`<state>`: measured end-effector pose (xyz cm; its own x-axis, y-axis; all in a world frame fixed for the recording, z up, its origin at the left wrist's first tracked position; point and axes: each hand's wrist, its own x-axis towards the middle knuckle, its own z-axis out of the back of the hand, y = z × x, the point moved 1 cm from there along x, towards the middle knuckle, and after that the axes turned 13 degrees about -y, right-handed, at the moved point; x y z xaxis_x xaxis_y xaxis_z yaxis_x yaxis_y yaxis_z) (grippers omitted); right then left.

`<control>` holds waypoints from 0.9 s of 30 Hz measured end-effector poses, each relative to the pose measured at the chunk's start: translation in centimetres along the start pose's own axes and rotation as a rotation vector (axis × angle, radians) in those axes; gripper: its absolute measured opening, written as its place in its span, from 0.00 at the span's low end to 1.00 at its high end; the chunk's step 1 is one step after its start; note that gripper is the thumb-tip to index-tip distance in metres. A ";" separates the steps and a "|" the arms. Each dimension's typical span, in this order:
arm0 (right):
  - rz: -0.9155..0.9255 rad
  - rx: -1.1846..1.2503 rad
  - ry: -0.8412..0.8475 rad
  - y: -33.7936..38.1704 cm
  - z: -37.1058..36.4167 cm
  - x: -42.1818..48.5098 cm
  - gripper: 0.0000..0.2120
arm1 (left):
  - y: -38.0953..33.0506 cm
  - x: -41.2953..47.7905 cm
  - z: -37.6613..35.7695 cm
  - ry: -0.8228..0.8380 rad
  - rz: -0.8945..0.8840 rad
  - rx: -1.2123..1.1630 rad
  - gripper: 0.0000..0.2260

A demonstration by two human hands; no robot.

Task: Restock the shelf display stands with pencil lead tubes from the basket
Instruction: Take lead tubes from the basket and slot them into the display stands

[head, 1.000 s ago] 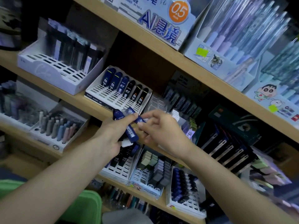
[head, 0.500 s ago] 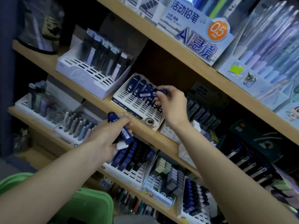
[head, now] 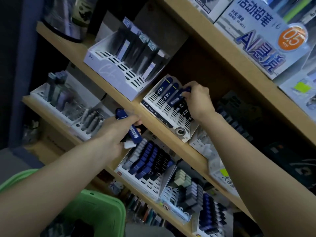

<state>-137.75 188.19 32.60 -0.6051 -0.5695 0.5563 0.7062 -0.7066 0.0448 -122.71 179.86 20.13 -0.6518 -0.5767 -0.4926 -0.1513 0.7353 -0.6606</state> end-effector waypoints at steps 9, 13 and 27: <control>-0.064 0.092 0.013 0.0 0.2 -0.1 0.11 | 0.4 -1.1 -0.4 0.015 0.025 -0.024 0.05; -0.096 0.120 0.059 -0.1 -0.5 -0.2 0.06 | 0.3 -1.3 -0.4 0.021 0.025 -0.012 0.05; -0.125 0.142 -0.073 -0.4 -0.9 0.7 0.11 | 0.5 -0.7 -0.7 0.018 0.040 -0.018 0.04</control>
<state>-138.80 187.74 32.25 -0.6669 -0.4454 0.5973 0.6751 -0.7004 0.2315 -122.84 180.94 20.54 -0.6705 -0.5405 -0.5082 -0.1381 0.7639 -0.6303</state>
